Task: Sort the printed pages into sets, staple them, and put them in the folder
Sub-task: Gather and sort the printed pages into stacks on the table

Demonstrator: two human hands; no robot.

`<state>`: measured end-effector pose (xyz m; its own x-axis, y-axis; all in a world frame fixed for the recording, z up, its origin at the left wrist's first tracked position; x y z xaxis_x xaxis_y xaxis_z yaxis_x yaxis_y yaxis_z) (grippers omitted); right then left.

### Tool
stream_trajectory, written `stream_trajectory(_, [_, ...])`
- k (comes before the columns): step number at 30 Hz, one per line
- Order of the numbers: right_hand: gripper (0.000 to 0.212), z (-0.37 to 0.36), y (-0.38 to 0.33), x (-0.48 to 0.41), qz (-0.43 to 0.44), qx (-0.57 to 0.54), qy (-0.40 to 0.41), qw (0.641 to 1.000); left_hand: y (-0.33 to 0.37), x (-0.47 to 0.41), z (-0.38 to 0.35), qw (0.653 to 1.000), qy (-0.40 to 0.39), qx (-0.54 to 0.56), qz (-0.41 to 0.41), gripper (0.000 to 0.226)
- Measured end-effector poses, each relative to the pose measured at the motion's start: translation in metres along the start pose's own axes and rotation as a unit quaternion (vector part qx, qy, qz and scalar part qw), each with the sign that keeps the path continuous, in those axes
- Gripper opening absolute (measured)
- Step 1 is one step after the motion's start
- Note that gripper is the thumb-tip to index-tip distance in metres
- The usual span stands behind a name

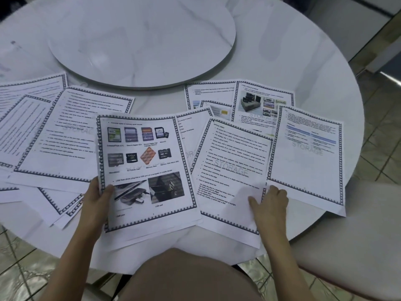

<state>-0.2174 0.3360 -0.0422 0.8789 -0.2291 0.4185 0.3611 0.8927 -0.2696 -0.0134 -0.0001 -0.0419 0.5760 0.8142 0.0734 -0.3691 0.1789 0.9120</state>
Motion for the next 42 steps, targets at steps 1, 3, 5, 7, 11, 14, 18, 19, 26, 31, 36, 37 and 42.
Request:
stream_trajectory(1, [0.054,0.0,-0.001,0.001,0.003,-0.005,0.0,1.0,-0.001,0.0,0.0,1.0,-0.001,-0.001,0.0,0.033])
stream_trajectory(3, [0.057,-0.002,-0.002,0.002,0.01,-0.026,0.003,1.0,-0.002,0.0,0.0,1.0,-0.002,-0.001,0.0,0.033])
stream_trajectory(5, [0.059,-0.003,-0.003,0.004,0.02,-0.069,0.013,0.997,-0.004,0.0,-0.001,1.0,-0.001,0.004,0.002,0.033])
stream_trajectory(7, [0.06,-0.004,-0.004,0.006,0.027,-0.123,0.021,0.992,-0.005,0.0,0.0,1.0,0.0,0.007,0.001,0.033])
stream_trajectory(11, [0.056,-0.006,-0.012,0.014,0.052,-0.207,0.02,0.977,-0.006,0.0,0.002,1.0,0.007,0.015,0.005,0.032])
stream_trajectory(14, [0.047,-0.003,-0.022,0.021,0.076,-0.257,0.031,0.963,-0.01,0.0,0.007,1.0,0.011,0.018,0.009,0.031])
stream_trajectory(18, [0.037,0.007,-0.034,0.026,0.089,-0.3,0.054,0.948,-0.016,0.0,0.01,1.0,0.009,0.027,0.011,0.03])
stream_trajectory(19, [0.036,0.009,-0.036,0.026,0.091,-0.308,0.057,0.945,-0.017,0.0,0.01,1.0,0.009,0.028,0.011,0.03])
stream_trajectory(26, [0.034,0.003,-0.039,-0.007,0.01,-0.318,-0.075,0.945,-0.019,-0.001,0.009,0.999,0.001,0.037,0.002,0.031])
stream_trajectory(31, [0.013,-0.011,-0.046,-0.02,-0.002,-0.288,-0.164,0.943,-0.02,-0.001,0.009,0.999,-0.003,0.037,0.001,0.031])
stream_trajectory(36, [0.018,0.007,-0.057,-0.032,0.047,-0.232,-0.133,0.962,-0.018,0.0,0.009,0.999,-0.002,0.034,0.004,0.031])
stream_trajectory(37, [0.017,0.016,-0.057,-0.038,0.052,-0.237,-0.127,0.962,-0.017,0.0,0.009,0.999,0.0,0.034,0.004,0.03])
stream_trajectory(42, [0.019,0.082,-0.033,-0.078,0.032,-0.292,-0.071,0.953,-0.013,0.001,0.009,1.0,0.003,0.027,0.0,0.031])
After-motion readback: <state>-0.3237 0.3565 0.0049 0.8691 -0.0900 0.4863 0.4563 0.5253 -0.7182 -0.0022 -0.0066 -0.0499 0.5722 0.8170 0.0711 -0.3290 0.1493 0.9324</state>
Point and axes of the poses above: each hand's wrist, its own x-axis away from the middle knuckle, its own z-axis out of the back of the hand, y = z × x, the point moved 7 cm from there along -x, towards the middle knuckle, and after that the axes turned 15 degrees about -z, right-handed, at the moved point
